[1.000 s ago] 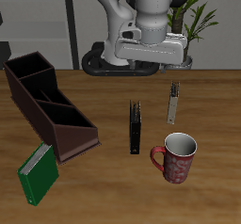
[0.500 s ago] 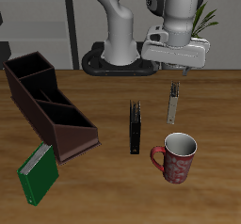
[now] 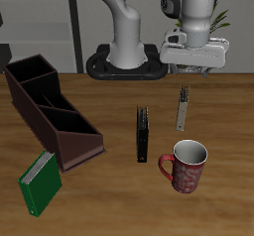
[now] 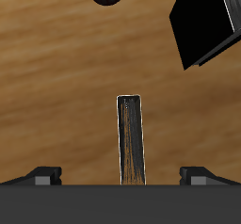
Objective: Place the yellow book into the right desk caddy's back compartment
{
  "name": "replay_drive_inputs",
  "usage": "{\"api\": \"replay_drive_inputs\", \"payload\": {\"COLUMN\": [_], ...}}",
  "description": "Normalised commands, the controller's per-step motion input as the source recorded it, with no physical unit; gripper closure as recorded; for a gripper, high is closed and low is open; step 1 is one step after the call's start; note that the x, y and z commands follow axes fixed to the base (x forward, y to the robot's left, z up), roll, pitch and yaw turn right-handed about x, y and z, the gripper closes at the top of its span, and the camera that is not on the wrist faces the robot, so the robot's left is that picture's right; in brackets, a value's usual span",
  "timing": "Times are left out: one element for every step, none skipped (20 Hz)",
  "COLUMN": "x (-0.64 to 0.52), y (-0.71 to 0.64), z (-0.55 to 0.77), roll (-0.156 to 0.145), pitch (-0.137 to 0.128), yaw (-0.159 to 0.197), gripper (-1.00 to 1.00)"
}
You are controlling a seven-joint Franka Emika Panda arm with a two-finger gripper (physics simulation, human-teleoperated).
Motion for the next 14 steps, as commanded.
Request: {"api": "replay_drive_inputs", "payload": {"x": [-0.02,-0.04,0.04,0.04,0.01,0.10,0.08,0.04,0.02,0.08,-0.01,0.09,0.06,0.07], "y": [0.03,0.02,0.11,-0.07,0.04,-0.03,-0.05,-0.03,-0.06,-0.04,-0.05,-0.04,-0.03,-0.12], "z": [-0.18,-0.06,-0.29,-0.17,-0.12,-0.28,-0.24,-0.18,-0.09,-0.26,0.01,-0.24,-0.21,-0.24], "roll": [0.010,-0.021,0.067,-0.030,-0.001,0.023,-0.017,0.001,-0.002,-0.006,0.000,-0.014,-0.014,-0.034], "pitch": [0.055,-0.020,0.027,0.060,-0.015,0.004,0.081,0.029,-0.019,0.048,0.000,0.038,0.003,0.052], "yaw": [-0.004,0.003,0.031,-0.017,0.009,0.068,-0.035,0.013,0.009,0.005,0.000,0.011,0.014,-0.009], "gripper": [-1.00,-1.00,-1.00,-1.00,-1.00,-1.00,-1.00,-1.00,-1.00,-1.00,-1.00,-1.00,-1.00,-1.00]}}
